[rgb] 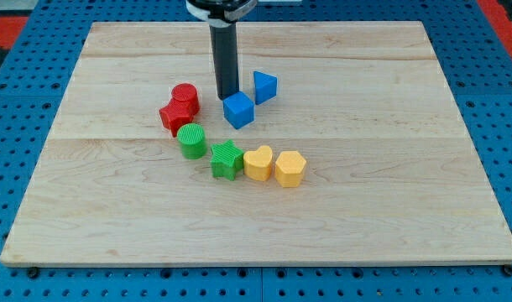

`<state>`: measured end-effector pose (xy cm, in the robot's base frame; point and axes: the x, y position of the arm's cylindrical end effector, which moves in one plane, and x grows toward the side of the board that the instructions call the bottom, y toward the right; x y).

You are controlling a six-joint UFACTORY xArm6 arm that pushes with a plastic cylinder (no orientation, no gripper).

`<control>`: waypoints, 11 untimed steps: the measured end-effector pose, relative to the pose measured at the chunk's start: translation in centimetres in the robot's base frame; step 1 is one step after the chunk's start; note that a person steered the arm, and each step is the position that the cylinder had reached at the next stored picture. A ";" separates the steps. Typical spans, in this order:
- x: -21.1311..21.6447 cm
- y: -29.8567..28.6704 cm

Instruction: Move slightly blue triangle towards right side

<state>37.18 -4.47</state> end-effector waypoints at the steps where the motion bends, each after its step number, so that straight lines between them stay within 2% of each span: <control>1: -1.8 2.0; 2: -5.8 6.1; 3: -6.3 8.5; 5: -3.5 -3.3; 6: -2.3 -1.5; 7: -2.2 2.9; 9: -4.7 9.7; 11: -2.6 6.9</control>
